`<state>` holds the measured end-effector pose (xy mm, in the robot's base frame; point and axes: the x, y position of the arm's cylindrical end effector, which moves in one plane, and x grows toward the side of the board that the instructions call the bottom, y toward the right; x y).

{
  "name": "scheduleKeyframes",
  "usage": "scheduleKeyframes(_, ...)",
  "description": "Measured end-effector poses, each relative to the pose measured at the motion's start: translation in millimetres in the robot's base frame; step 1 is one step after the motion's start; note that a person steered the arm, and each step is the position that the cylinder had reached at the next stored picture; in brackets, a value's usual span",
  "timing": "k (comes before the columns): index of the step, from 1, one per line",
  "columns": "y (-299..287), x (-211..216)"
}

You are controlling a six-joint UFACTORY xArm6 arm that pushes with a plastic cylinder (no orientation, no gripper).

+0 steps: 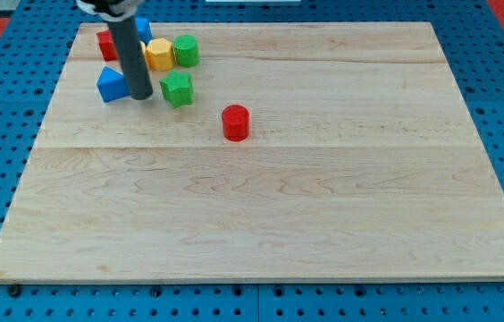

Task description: Move the blue triangle closer to the red circle

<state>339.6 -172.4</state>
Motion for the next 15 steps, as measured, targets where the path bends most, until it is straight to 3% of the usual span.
scheduleKeyframes(1,24,-11)
scheduleKeyframes(2,102,3)
scheduleKeyframes(3,87,-6)
scheduleKeyframes(4,72,-52)
scheduleKeyframes(6,-31,-45)
scheduleKeyframes(10,-82,1)
scheduleKeyframes(11,-8,0)
scheduleKeyframes(13,47,-3)
scheduleKeyframes(14,-6,-4)
scheduleKeyframes(15,-3,11)
